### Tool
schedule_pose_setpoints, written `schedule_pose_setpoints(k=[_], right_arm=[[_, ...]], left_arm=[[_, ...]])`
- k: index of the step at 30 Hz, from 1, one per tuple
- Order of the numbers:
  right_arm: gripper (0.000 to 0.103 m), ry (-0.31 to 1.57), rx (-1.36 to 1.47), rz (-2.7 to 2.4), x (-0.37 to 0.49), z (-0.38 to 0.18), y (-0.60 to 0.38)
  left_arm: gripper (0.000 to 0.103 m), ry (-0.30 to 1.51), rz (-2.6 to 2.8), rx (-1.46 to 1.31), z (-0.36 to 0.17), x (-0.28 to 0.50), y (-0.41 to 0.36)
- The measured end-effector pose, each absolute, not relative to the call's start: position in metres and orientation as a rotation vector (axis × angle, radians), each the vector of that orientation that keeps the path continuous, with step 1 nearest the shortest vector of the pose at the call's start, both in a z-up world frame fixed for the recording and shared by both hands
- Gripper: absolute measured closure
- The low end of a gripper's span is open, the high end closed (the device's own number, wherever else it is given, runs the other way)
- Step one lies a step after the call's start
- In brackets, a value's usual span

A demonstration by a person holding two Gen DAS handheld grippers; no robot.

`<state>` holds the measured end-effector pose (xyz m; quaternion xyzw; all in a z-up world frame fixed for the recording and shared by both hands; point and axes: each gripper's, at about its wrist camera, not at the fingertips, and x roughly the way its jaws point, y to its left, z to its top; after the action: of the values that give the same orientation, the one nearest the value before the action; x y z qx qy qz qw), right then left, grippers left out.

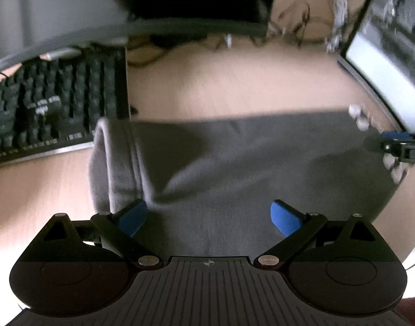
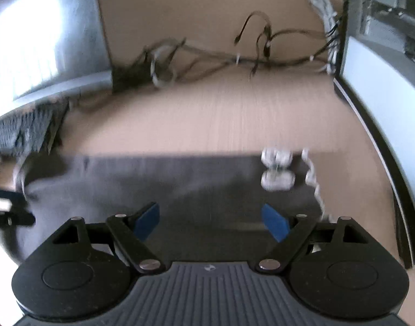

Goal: Fold clothes
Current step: 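Open both grippers and release the sweatpants laid flat, legs side by side, then withdraw both grippers up and away from the sweatpants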

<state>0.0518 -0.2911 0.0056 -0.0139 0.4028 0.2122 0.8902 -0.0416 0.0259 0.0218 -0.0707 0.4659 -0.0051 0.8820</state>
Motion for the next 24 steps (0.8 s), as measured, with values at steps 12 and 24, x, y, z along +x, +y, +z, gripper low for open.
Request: schedule_pose_setpoints(k=[12, 24], right_arm=[[0.018, 0.873, -0.079, 0.385, 0.055, -0.024, -0.279], [0.01, 0.892, -0.102, 0.382, 0.027, -0.023, -0.279]], left_arm=[[0.002, 0.97, 0.012, -0.103, 0.004, -0.025, 0.012], [0.0, 0.992, 0.021, -0.132, 0.001, -0.038, 0.029]])
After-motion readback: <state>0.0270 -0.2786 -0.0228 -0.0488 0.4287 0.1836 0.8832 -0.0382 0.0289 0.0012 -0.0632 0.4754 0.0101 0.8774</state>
